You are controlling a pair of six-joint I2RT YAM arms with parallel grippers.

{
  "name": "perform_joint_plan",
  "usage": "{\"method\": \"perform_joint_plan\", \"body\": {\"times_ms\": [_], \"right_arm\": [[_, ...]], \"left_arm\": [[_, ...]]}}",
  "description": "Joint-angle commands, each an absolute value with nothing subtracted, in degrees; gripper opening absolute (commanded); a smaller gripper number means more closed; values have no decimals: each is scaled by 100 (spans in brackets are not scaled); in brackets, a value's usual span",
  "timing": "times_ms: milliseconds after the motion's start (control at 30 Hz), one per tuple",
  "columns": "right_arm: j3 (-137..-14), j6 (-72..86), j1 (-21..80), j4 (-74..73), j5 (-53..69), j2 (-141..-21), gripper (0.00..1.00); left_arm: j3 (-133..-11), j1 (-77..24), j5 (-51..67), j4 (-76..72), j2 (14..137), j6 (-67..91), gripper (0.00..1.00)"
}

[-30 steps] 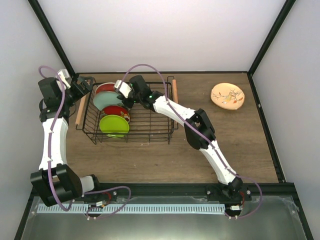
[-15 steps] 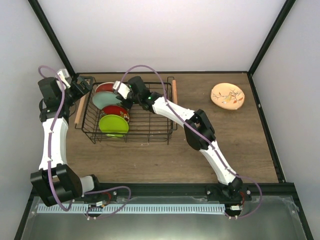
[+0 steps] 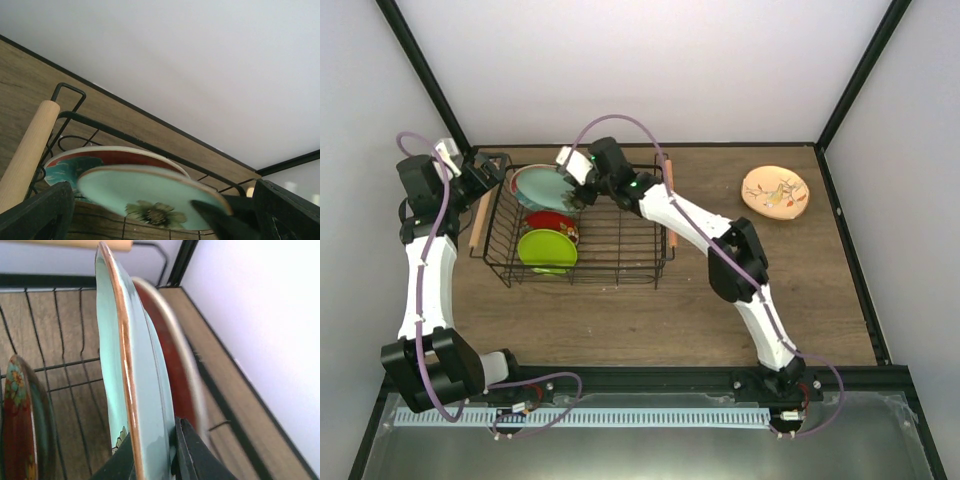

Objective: Unload the plates from the dish rack

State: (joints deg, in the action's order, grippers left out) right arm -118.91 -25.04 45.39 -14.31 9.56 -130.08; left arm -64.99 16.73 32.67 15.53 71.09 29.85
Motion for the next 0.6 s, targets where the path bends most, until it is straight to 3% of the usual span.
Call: {"method": "perform_joint_plan", "body": {"times_ms": [0,333,567], "right_arm": [[-11929,-2508,4305,-738,992,-12019,1],[-11600,-2381,3971,-840,1334,-10872,1],[-11428,-1307,3063,-498,1775,-10125,1]], "left_arm": [[-6434,1658,3366,1450,7137,3023,100],[-6423,1655,3366,1450,7140,3022,100],[-6425,1653,3379,1400,7189,3045,100]]}}
